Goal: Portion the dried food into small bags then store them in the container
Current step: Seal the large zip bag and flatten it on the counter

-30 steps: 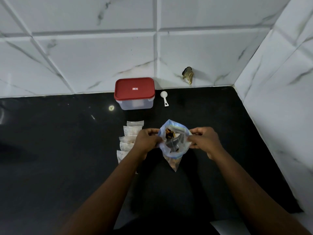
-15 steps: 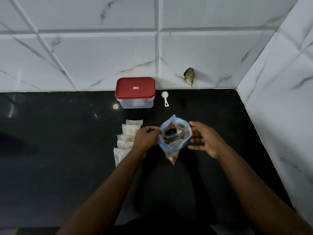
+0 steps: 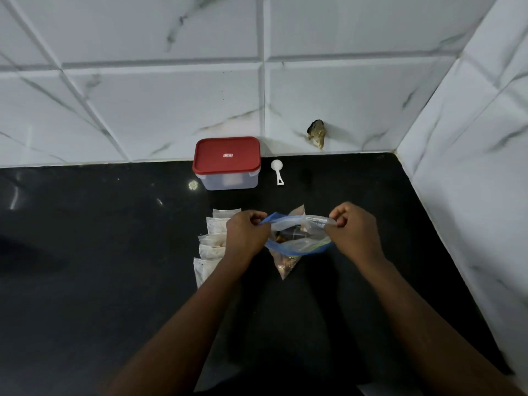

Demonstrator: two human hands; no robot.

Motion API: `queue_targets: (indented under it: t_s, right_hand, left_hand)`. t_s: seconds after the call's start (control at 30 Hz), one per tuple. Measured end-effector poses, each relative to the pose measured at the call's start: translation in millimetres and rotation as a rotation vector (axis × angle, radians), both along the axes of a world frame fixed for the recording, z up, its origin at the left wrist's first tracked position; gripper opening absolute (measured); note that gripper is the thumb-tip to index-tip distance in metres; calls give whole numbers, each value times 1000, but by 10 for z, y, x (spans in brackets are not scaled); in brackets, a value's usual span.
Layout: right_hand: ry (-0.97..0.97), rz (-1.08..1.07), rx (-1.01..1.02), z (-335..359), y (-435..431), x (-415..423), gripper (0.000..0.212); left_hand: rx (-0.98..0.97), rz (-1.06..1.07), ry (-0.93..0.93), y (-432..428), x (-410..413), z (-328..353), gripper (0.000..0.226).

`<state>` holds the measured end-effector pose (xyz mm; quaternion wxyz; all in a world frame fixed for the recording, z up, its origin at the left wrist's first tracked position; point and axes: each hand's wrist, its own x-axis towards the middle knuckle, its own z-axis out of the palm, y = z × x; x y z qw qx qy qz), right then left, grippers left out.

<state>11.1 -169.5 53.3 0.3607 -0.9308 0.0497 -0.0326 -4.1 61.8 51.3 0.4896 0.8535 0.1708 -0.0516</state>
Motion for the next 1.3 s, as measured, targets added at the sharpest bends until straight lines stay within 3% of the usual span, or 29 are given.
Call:
queue_targets:
  t_s: [0.1, 0.3, 0.4, 0.57, 0.73, 0.8, 0.9, 0.97, 1.07, 1.2, 1.3]
  right_hand:
    - [219, -27, 159, 52, -1, 51, 40]
    - [386, 102, 146, 247, 112, 124, 31]
    - [457, 123, 107, 346, 189, 164, 63]
    - [495, 176, 147, 481, 235, 197, 20]
    - [406, 119, 244, 477, 241, 182, 18]
    - [384, 75, 316, 469, 225, 164, 22]
    - [456, 40, 463, 480, 189, 145, 24]
    - [504, 48, 529, 510, 156, 135, 22]
    - [399, -12, 380, 498, 81, 145, 8]
    - [182, -153, -212, 407, -12, 159, 8]
    - [151, -217, -342, 401, 0, 117, 6]
  left_hand:
    - [6, -53, -16, 39, 44, 8, 16]
    - [-11, -120, -101, 84, 106, 78, 22]
    - [-36, -143, -129, 72, 141, 117, 21]
    - [-126, -117, -171, 59, 241, 172, 28]
    - [-71, -161, -67, 9, 290, 143, 72]
    - [-5, -141, 55, -2, 278, 106, 78]
    - [-70, -107, 225, 1, 229, 66, 50]
    - [-112, -104, 219, 3, 183, 87, 22]
    - [-82, -102, 79, 14, 147, 164, 15]
    - [167, -131, -152, 13, 186, 281, 7]
    - [180, -137, -157, -22, 212, 362, 11]
